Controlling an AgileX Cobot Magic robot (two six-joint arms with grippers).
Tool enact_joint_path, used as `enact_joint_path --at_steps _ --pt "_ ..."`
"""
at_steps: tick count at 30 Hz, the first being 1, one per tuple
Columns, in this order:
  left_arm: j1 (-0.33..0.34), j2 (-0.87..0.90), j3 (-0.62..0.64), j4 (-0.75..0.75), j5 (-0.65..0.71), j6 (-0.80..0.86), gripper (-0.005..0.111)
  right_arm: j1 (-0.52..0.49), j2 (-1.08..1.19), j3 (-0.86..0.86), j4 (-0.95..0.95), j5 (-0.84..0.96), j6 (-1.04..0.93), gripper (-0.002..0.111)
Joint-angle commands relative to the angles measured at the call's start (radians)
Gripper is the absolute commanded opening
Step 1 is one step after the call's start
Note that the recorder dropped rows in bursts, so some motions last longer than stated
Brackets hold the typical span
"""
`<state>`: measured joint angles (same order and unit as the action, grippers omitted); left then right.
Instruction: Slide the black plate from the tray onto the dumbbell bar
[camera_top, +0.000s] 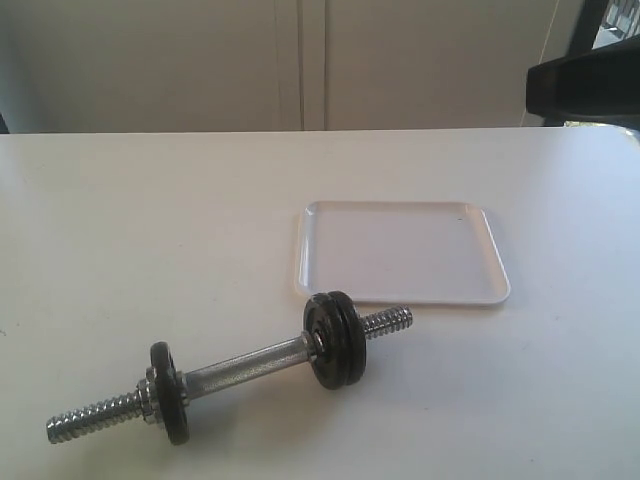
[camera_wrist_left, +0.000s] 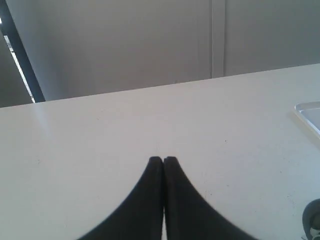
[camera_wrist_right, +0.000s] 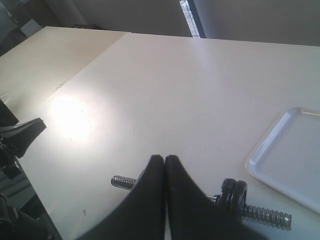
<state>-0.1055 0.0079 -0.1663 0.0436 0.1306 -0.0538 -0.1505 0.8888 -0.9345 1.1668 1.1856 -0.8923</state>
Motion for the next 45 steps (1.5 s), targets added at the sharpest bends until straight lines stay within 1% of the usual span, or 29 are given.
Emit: enact_joint_path --at_steps 1,2,3,4,5,6,7,8,11,18,25,29,40,42,45 --pt "-0.011 -0.008 0.089 -0.012 -0.08 0.005 0.0 0.003 -0.003 0.005 0.007 -0.006 -0.01 0.0" --pt "-0.018 -0.008 0.118 -0.012 -0.089 0.005 0.0 0.003 -0.003 0.005 0.007 -0.006 -0.01 0.0" --pt "-0.026 -0.008 0.166 -0.014 -0.131 0.005 0.0 0.003 -0.003 0.005 0.007 -0.006 -0.01 0.0" --pt "-0.027 -0.008 0.166 -0.026 -0.154 0.003 0.0 0.003 -0.003 0.005 0.007 -0.006 -0.01 0.0" --pt "-0.027 -0.008 0.166 -0.044 -0.038 0.005 0.0 0.003 -0.003 0.005 0.007 -0.006 -0.01 0.0" --pt "-0.027 -0.008 0.166 -0.044 -0.007 0.005 0.0 0.003 -0.003 0.005 0.007 -0.006 -0.01 0.0" --pt "-0.027 -0.008 0.166 -0.051 0.081 0.005 0.0 0.003 -0.003 0.005 0.007 -0.006 -0.01 0.0" --pt "-0.027 -0.008 0.166 -0.062 0.086 0.005 0.0 0.003 -0.003 0.005 0.007 -0.006 -0.01 0.0" --pt "-0.027 -0.008 0.166 -0.111 0.084 -0.002 0.0 0.003 -0.003 0.005 0.007 -0.006 -0.01 0.0" --pt "-0.004 -0.008 0.166 -0.11 0.074 -0.019 0.0 0.003 -0.003 0.005 0.007 -0.006 -0.01 0.0" --pt "-0.002 -0.008 0.166 -0.094 0.074 -0.019 0.0 0.003 -0.003 0.005 0.007 -0.006 -0.01 0.0" --pt "0.024 -0.008 0.166 -0.094 0.074 -0.019 0.0 0.003 -0.003 0.005 0.007 -0.006 -0.01 0.0" --pt "0.026 -0.008 0.166 -0.094 0.072 -0.017 0.0 0.013 -0.003 0.005 0.01 -0.002 -0.01 0.0" --pt "0.026 -0.008 0.166 -0.094 0.072 -0.017 0.0 0.016 -0.014 0.005 0.0 -0.03 -0.01 0.0" --pt "0.024 -0.008 0.166 -0.094 0.072 -0.017 0.0 0.021 -0.093 0.005 0.0 -0.078 -0.01 0.0"
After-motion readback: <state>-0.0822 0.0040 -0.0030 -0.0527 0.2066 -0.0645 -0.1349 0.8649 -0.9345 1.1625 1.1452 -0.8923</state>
